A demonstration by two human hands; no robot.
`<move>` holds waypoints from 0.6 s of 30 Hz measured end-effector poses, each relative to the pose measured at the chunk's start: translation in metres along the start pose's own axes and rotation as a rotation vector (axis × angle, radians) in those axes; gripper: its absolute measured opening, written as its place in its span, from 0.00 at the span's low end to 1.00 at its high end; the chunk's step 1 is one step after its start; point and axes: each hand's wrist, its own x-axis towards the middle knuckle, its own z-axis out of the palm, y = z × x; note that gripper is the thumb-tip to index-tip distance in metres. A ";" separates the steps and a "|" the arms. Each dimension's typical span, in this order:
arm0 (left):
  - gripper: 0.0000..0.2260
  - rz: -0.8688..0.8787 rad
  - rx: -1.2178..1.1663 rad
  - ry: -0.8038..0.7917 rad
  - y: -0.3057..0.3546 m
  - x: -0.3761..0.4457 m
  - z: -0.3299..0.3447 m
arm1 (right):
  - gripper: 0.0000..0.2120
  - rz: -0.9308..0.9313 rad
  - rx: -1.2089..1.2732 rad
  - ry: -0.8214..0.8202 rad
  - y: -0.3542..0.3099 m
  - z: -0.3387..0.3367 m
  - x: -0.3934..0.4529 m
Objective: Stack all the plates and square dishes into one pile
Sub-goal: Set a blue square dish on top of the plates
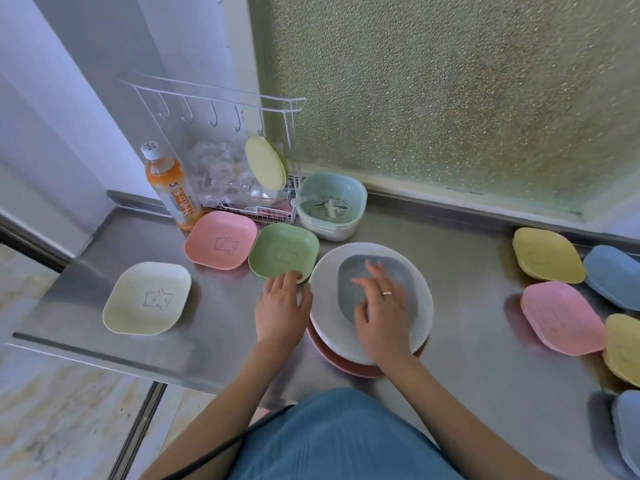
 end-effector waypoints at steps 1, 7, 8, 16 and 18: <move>0.11 -0.041 0.022 0.032 -0.010 0.001 -0.005 | 0.16 -0.066 0.010 -0.024 -0.013 0.005 0.006; 0.15 -0.434 0.198 0.058 -0.080 0.000 -0.038 | 0.19 -0.295 -0.139 -0.370 -0.074 0.056 0.044; 0.16 -0.487 0.232 0.048 -0.091 -0.002 -0.043 | 0.21 -0.301 -0.219 -0.449 -0.081 0.064 0.048; 0.17 -0.654 0.315 -0.074 -0.145 -0.013 -0.062 | 0.14 -0.289 -0.573 -0.588 -0.109 0.095 0.062; 0.13 -0.621 0.320 -0.103 -0.149 -0.011 -0.063 | 0.14 -0.291 -0.580 -0.582 -0.111 0.097 0.063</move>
